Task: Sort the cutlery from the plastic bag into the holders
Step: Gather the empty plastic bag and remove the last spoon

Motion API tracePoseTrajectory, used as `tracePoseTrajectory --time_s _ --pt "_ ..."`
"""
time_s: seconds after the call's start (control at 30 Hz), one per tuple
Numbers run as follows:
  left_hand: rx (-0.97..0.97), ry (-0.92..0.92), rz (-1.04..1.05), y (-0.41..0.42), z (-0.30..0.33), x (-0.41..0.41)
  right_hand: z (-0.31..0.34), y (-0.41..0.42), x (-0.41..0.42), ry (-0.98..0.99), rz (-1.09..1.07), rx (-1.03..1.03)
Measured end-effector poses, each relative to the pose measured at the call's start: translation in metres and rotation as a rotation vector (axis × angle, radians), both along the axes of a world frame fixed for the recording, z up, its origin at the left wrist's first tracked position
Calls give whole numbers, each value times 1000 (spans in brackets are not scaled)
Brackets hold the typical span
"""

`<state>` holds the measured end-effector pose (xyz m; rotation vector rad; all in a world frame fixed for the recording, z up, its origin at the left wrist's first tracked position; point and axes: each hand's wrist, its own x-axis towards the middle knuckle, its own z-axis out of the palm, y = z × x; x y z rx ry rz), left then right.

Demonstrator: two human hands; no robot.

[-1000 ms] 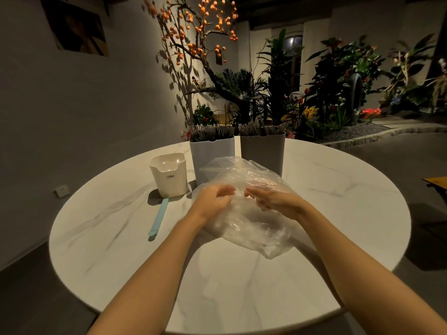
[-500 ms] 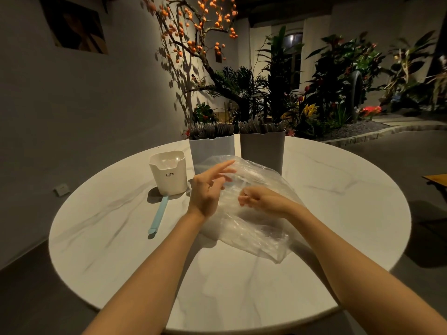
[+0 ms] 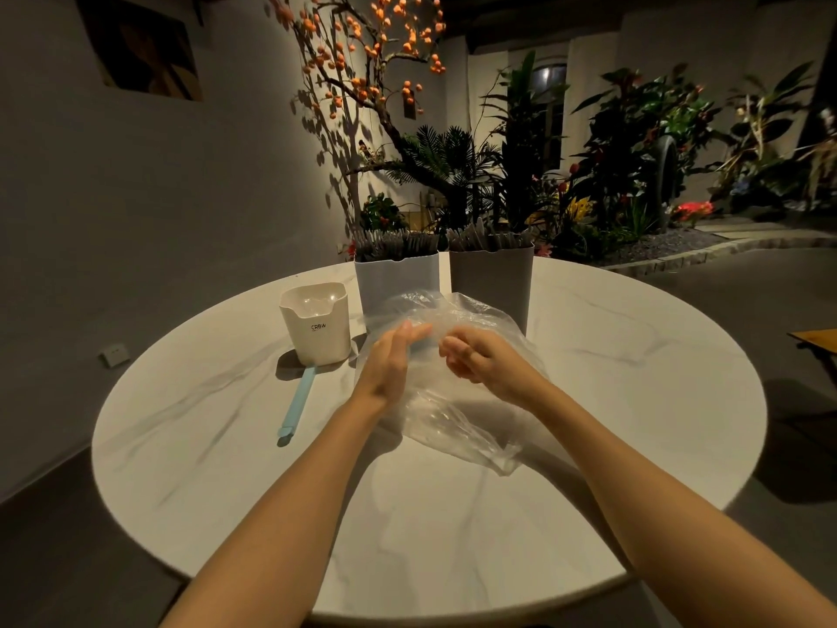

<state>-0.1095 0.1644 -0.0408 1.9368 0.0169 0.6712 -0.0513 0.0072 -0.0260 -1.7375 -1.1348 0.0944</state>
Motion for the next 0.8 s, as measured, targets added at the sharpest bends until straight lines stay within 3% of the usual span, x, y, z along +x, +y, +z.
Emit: tracePoseTrajectory --time_s 0.17,0.33,0.63,0.8 --pt "100 -129 92 -3 0 2 5 -5 -2 284 65 151" --pt "13 -219 -8 -16 10 -3 7 -8 -6 408 183 139" --pt "-150 -225 11 -22 20 -10 9 -8 -8 497 129 136" --pt "-42 -184 -10 -20 18 -11 7 -8 -7 443 -7 104"
